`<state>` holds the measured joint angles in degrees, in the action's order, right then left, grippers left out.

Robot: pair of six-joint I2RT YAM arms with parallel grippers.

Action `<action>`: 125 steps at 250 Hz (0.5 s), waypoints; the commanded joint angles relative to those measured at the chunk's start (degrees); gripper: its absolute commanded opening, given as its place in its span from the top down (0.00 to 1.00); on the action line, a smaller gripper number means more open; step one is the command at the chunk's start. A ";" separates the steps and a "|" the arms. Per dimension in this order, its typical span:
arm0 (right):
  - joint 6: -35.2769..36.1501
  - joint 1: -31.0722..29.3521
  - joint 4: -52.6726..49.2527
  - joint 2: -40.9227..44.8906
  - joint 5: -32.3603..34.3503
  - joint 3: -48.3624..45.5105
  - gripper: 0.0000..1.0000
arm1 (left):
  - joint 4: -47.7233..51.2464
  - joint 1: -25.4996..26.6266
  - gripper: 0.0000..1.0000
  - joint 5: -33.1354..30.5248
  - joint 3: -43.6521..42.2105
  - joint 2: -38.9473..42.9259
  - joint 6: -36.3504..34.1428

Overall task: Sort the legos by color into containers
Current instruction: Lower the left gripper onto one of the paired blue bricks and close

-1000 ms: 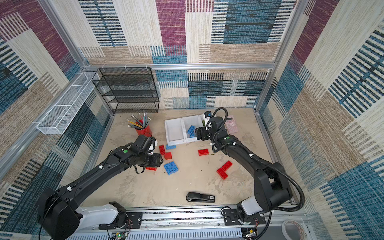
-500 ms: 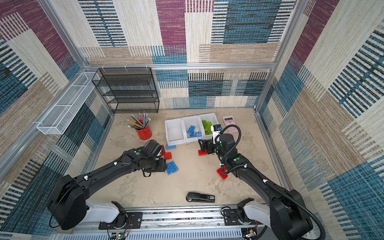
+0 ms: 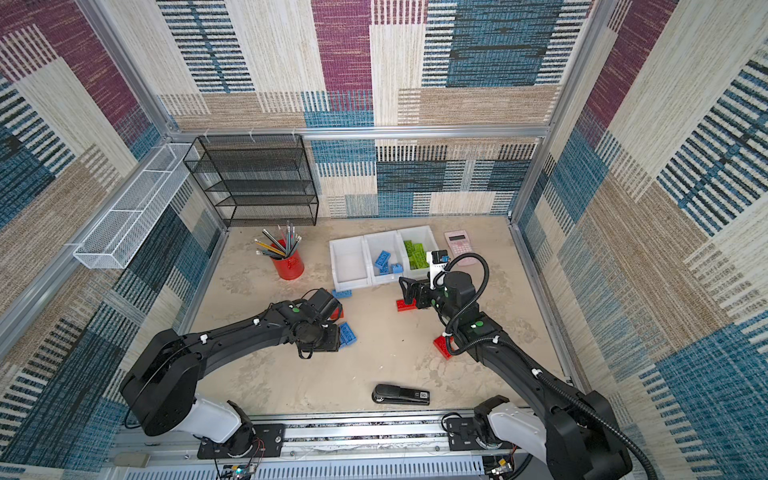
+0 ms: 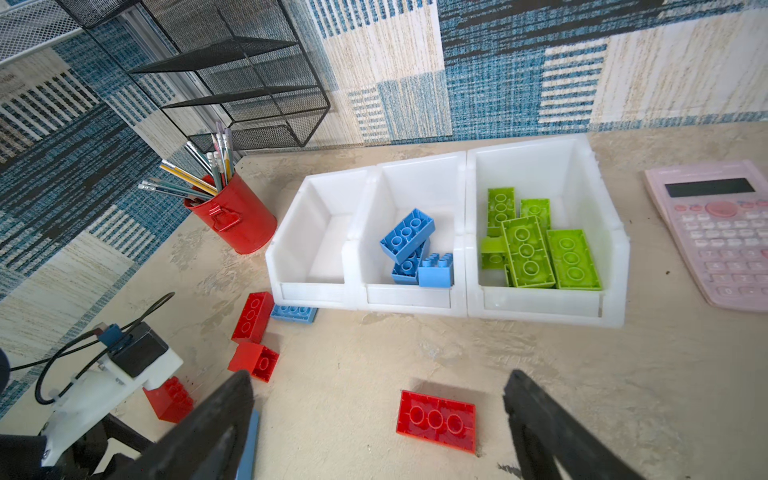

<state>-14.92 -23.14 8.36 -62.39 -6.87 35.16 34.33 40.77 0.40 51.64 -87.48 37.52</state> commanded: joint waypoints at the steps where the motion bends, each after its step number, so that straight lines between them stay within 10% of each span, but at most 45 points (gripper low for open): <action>1: -0.10 0.02 2.44 0.42 1.19 -0.18 0.05 | -1.38 0.04 0.40 -0.43 0.78 -1.56 1.38; 125: 0.43 0.04 2.62 -0.20 1.91 -0.34 0.04 | -2.72 0.08 0.37 1.80 5.14 -9.59 -0.42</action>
<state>-14.85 -23.14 9.15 -62.35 -5.43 34.89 31.88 40.88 1.87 55.96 -96.07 37.32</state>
